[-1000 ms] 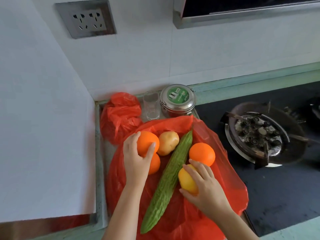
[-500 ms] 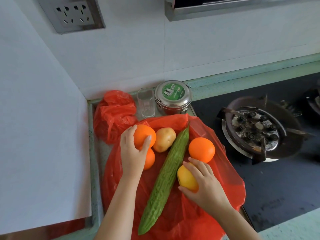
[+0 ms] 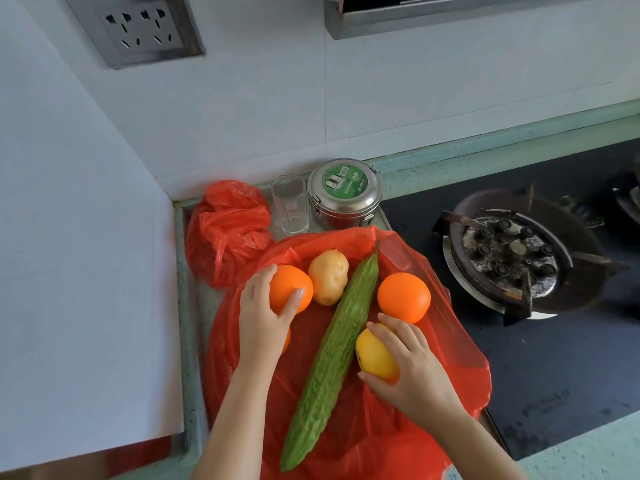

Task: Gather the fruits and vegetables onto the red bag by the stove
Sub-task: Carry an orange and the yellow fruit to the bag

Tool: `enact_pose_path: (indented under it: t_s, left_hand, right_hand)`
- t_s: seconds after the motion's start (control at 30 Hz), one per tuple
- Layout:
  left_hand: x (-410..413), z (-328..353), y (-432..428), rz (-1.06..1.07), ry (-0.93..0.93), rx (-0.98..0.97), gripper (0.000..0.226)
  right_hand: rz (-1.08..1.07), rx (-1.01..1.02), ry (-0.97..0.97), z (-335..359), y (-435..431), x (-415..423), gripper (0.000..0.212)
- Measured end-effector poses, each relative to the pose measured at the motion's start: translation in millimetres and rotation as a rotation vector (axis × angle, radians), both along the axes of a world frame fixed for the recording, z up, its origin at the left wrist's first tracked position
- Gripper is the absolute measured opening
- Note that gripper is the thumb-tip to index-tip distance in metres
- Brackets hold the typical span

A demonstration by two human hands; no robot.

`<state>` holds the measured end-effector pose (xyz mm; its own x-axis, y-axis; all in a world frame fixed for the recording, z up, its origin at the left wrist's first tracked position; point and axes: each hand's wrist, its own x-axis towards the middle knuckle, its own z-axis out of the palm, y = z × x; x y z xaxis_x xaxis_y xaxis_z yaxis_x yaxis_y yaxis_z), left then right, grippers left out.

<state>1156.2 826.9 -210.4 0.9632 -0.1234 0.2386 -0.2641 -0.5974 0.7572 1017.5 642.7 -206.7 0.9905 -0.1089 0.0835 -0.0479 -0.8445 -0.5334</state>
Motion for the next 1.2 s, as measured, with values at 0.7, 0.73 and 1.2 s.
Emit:
enact_pose_path:
  t_s: [0.7, 0.73, 1.2]
  left_hand:
    - [-16, 0, -4, -0.017, -0.097, 0.169, 0.061]
    - [-19, 2, -4, -0.024, -0.110, 0.169, 0.060]
    - [-93, 20, -22, -0.156, -0.314, 0.152, 0.042]
  right_hand:
    - [-0.030, -0.051, -0.032, 4, -4, -7, 0.069]
    - [-0.030, -0.056, -0.033, 5, -4, -7, 0.069]
    - [-0.063, -0.097, -0.100, 27, -2, -36, 0.054]
